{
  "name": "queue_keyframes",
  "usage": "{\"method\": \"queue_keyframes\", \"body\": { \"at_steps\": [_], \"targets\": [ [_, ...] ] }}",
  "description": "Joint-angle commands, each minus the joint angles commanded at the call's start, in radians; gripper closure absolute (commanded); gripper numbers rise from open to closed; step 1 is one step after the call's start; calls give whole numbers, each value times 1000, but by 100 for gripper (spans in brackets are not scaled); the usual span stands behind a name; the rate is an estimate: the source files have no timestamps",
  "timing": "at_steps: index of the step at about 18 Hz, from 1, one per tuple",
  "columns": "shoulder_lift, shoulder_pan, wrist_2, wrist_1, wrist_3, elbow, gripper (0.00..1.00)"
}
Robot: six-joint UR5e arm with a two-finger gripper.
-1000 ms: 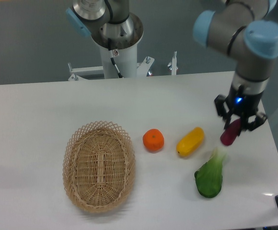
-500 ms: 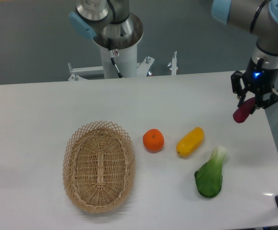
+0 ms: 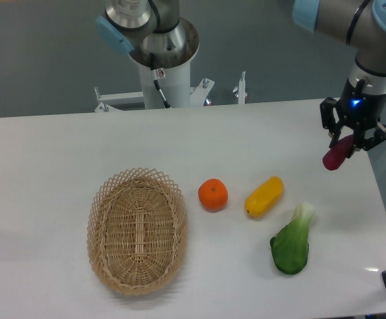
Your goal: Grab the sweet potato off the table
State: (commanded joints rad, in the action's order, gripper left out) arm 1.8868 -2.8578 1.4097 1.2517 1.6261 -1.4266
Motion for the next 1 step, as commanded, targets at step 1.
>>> {"method": "queue_keyframes", "body": {
  "at_steps": [1],
  "targets": [
    [0,0,-2,0,-2,-2,75]
  ]
}}
